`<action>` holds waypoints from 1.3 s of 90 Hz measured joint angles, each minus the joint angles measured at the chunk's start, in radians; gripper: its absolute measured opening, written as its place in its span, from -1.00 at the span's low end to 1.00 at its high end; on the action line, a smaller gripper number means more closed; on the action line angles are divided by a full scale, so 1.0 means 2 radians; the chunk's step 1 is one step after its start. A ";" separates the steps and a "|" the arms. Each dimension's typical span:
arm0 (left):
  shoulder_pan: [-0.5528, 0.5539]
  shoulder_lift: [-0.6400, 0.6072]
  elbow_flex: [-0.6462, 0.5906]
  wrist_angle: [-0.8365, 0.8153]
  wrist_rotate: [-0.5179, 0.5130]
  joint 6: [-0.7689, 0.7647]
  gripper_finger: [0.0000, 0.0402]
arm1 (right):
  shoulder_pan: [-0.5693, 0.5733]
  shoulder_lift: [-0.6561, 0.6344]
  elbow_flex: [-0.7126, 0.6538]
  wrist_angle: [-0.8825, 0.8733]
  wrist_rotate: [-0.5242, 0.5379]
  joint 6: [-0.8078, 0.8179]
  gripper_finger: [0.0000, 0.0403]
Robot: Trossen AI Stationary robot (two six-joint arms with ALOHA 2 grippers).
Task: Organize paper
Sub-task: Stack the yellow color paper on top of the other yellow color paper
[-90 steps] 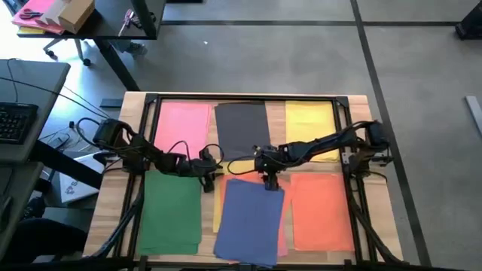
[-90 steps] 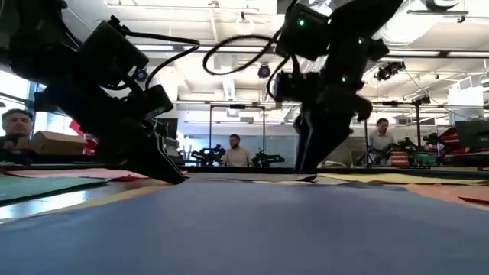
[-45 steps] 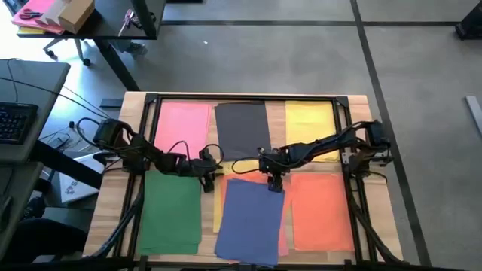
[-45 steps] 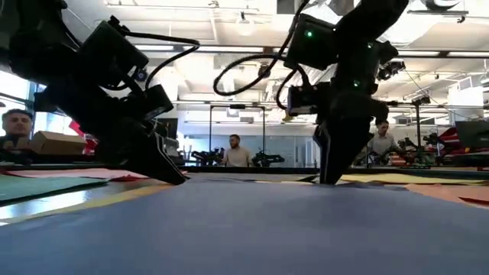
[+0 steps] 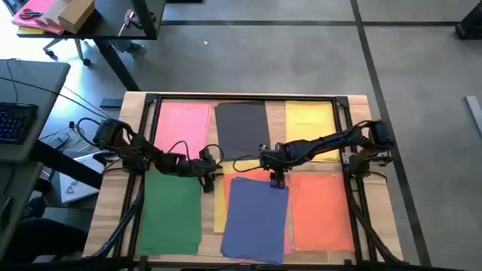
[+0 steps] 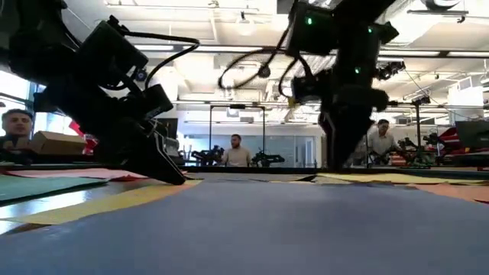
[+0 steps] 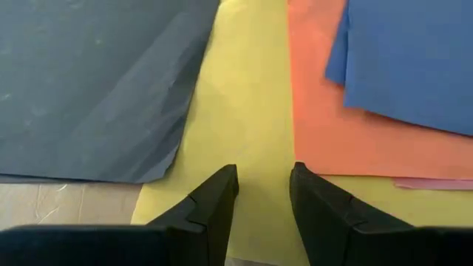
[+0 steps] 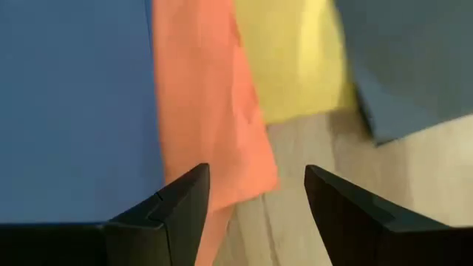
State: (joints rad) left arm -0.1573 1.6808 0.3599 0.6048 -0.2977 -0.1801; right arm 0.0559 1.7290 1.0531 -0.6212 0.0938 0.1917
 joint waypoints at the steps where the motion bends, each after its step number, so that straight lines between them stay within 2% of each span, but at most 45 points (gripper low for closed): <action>1: 0.000 -0.002 0.000 -0.001 0.000 0.001 -0.43 | 0.001 0.000 0.000 0.003 0.004 0.000 0.04; 15: -0.012 -0.053 -0.002 -0.031 0.004 0.014 -0.43 | 0.011 0.005 -0.017 0.077 0.081 0.032 0.04; 34: -0.019 -0.147 -0.002 -0.123 -0.015 -0.003 -0.43 | 0.013 0.019 -0.034 0.150 0.085 0.057 0.04; 44: -0.011 -0.168 -0.001 -0.156 -0.038 -0.025 -0.43 | 0.013 0.027 -0.036 0.178 0.081 0.041 0.04; 58: 0.016 -0.154 -0.002 -0.178 -0.049 -0.069 -0.42 | 0.015 0.043 -0.036 0.214 0.064 0.005 0.04; 72: 0.040 -0.113 -0.002 -0.161 -0.008 -0.092 -0.39 | 0.020 0.042 -0.035 0.216 0.048 -0.009 0.04; 83: 0.040 -0.076 -0.001 -0.130 -0.019 -0.085 -0.24 | 0.021 0.040 -0.035 0.219 0.047 -0.008 0.04; 102: 0.039 -0.031 0.002 -0.104 -0.025 -0.120 0.09 | 0.022 0.040 -0.035 0.218 0.044 -0.009 0.04; 117: 0.036 -0.018 0.002 -0.097 -0.027 -0.126 0.15 | 0.022 0.043 -0.035 0.224 0.034 -0.015 0.04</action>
State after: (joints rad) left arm -0.0845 1.6451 0.3649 0.4109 -0.3513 -0.4314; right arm 0.1009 1.8149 0.9825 -0.1740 0.1624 0.1615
